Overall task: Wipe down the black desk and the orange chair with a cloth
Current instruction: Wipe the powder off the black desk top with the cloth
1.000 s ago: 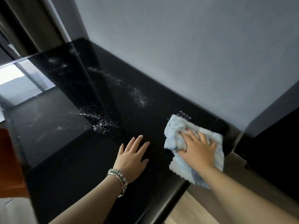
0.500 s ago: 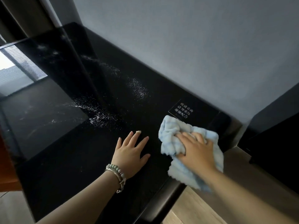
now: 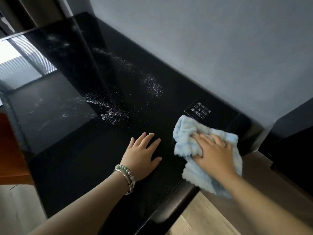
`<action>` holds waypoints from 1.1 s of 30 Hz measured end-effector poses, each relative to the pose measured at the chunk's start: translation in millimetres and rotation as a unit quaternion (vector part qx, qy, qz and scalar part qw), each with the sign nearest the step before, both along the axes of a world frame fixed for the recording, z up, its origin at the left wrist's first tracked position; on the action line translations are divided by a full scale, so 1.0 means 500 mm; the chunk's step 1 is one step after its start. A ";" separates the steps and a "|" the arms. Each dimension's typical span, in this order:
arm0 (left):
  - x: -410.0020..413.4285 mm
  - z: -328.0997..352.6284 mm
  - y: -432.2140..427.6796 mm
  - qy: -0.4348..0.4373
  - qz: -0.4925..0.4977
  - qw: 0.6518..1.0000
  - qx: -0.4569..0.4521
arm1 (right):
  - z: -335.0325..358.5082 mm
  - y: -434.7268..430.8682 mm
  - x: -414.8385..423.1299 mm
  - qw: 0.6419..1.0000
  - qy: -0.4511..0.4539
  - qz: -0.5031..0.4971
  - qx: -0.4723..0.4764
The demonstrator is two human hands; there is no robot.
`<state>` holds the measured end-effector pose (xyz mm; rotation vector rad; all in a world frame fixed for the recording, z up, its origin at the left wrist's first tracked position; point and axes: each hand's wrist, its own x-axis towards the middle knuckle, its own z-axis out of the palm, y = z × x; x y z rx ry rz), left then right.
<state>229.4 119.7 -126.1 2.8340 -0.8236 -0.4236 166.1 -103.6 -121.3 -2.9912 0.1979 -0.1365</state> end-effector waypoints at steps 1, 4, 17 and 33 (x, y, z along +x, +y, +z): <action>-0.001 0.000 0.000 0.000 0.000 1.000 0.000 | 0.001 -0.031 0.029 0.999 0.010 -0.024 0.018; -0.003 -0.001 0.000 -0.008 0.006 1.000 -0.004 | 0.023 -0.112 0.135 0.985 0.040 -0.152 0.077; -0.007 -0.003 0.001 -0.009 0.016 1.000 -0.021 | -0.008 -0.134 0.133 0.987 0.066 -0.140 0.039; -0.016 0.000 0.012 -0.038 0.015 0.998 -0.047 | -0.005 -0.087 0.146 0.993 0.006 -0.119 -0.010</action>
